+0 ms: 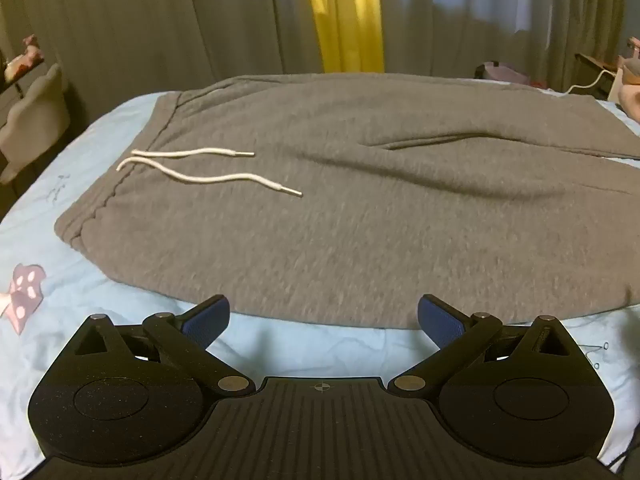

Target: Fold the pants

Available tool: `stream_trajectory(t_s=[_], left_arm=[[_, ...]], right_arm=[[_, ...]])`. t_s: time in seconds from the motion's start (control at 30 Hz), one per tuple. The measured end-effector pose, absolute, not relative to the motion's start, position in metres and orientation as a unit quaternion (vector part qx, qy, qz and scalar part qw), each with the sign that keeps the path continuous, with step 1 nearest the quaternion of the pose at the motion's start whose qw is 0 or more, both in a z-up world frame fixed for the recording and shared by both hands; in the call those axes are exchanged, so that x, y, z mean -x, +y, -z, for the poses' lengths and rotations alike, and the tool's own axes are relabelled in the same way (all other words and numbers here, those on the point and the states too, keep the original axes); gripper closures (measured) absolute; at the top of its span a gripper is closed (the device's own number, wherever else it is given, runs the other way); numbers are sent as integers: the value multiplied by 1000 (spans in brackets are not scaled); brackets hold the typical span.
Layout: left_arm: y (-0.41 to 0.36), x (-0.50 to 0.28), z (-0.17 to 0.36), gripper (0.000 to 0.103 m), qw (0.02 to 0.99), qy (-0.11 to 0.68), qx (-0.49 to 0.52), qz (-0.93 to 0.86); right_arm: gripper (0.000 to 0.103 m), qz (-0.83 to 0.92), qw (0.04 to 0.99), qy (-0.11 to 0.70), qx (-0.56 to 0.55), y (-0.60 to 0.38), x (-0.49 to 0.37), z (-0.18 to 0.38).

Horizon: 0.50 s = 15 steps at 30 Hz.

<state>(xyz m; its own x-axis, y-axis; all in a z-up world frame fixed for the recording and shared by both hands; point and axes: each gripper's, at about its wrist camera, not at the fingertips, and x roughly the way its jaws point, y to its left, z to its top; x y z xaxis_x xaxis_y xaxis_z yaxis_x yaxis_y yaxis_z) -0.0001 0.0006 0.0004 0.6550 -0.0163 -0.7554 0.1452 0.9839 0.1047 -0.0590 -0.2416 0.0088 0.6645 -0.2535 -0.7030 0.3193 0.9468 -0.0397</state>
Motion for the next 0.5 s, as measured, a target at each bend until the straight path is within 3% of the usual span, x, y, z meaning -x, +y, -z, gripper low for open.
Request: stream_trajectory(t_s=[0.5], left_arm=[[4,1,5,0,905,417,-72,40]], right_arm=[[4,159,912,377,-39,-240,59,-9]])
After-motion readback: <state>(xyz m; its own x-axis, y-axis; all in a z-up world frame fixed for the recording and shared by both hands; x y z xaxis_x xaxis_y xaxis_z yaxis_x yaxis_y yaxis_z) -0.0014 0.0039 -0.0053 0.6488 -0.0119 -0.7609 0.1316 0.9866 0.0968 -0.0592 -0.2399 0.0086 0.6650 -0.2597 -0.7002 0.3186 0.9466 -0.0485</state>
